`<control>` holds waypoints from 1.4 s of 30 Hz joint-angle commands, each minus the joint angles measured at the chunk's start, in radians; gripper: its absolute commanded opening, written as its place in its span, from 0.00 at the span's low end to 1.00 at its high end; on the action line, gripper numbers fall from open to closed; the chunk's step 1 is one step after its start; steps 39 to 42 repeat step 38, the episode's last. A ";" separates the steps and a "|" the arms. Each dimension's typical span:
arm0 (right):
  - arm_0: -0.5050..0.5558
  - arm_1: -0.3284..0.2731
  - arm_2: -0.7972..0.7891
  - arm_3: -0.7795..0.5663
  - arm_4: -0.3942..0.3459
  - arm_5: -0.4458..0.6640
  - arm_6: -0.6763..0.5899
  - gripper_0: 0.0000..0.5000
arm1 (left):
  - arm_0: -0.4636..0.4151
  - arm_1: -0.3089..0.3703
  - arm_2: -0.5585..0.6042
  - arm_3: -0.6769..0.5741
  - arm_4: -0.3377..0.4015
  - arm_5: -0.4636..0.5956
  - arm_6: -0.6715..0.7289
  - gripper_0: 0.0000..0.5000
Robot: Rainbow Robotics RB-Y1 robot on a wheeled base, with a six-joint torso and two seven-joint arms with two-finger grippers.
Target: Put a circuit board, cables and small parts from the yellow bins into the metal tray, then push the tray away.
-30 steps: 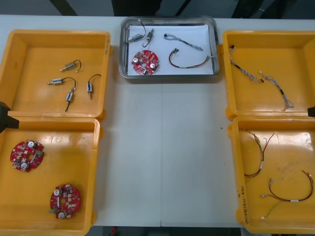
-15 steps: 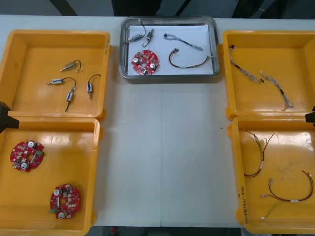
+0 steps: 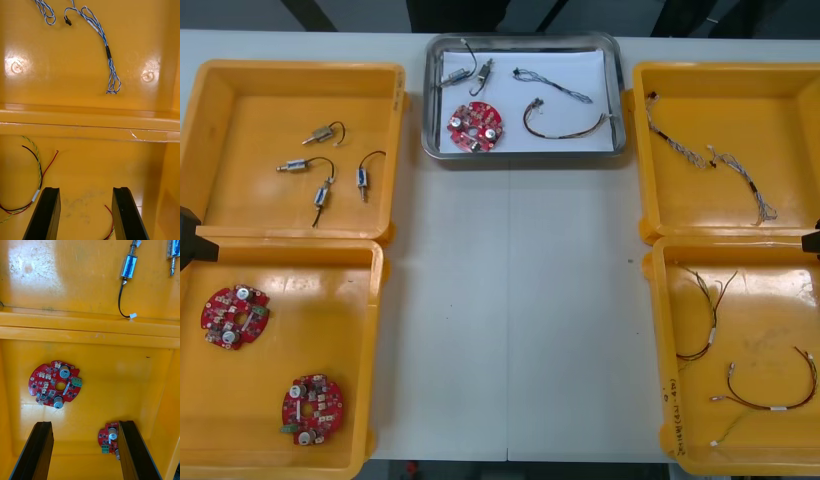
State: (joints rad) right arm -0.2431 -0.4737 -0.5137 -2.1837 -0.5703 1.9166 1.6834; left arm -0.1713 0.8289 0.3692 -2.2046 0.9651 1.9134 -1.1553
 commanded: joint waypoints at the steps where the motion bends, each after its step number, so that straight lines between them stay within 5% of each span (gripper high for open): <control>1: 0.016 -0.037 -0.005 -0.011 0.010 0.003 -0.036 0.79 | 0.013 0.038 -0.004 -0.029 0.007 0.006 0.051 1.00; 42: 0.016 -0.037 -0.005 -0.011 0.010 0.003 -0.036 0.79 | 0.013 0.038 -0.004 -0.029 0.007 0.006 0.051 1.00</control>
